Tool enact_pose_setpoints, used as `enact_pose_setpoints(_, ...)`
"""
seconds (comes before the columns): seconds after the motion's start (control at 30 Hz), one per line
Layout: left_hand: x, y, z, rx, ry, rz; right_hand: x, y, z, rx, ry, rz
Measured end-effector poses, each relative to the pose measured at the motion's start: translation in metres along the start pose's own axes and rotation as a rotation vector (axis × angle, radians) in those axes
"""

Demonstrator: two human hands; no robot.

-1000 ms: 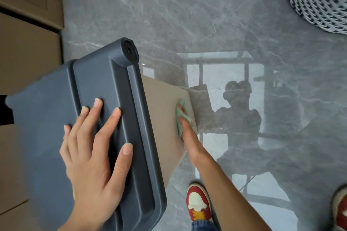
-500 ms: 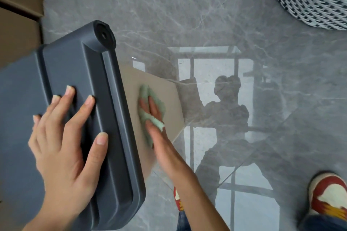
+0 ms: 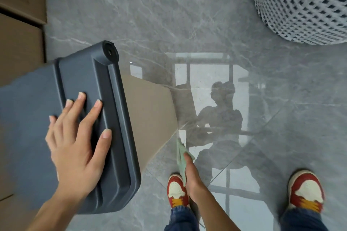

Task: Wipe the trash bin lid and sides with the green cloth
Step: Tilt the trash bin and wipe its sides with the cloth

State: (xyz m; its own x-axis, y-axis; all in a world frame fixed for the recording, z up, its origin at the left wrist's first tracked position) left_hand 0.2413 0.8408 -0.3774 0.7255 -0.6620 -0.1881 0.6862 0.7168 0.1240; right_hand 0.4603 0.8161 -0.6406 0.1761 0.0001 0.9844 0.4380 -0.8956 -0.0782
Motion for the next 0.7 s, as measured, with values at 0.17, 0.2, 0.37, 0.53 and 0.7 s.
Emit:
enact_pose_setpoints(0.17, -0.002, 0.001, 0.005, -0.084, -0.078, 0.014, 0.062, -0.053, 0.048, -0.066, 0.084, -0.045)
enact_pose_setpoints(0.2, -0.004, 0.002, 0.006, -0.088, -0.115, 0.018, 0.072, -0.068, 0.056, -0.049, 0.098, -0.034)
enact_pose_setpoints(0.37, -0.006, -0.008, 0.008, -0.175, -0.403, 0.015, 0.129, -0.137, 0.075, 0.042, 0.069, 0.051)
enact_pose_setpoints(0.53, -0.006, -0.008, 0.004, -0.26, -0.463, -0.078, 0.181, -0.225, 0.063, 0.169, -0.004, 0.208)
enact_pose_setpoints(0.7, -0.008, -0.007, 0.004, -0.236, -0.471, -0.072, 0.189, -0.317, 0.031, 0.221, 0.026, 0.296)
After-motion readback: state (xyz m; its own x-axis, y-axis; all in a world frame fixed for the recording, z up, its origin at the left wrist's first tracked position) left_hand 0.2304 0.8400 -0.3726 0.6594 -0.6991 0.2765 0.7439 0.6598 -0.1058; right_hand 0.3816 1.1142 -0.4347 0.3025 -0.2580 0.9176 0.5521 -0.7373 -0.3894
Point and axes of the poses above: each hand's wrist, its own x-axis away from the middle knuckle, its own z-axis out of the back of the hand, y = z × x, the point moved 5 cm from there along -x, towards the middle knuckle, and after that the axes turned 15 degrees about y, right-handed, at the moved point
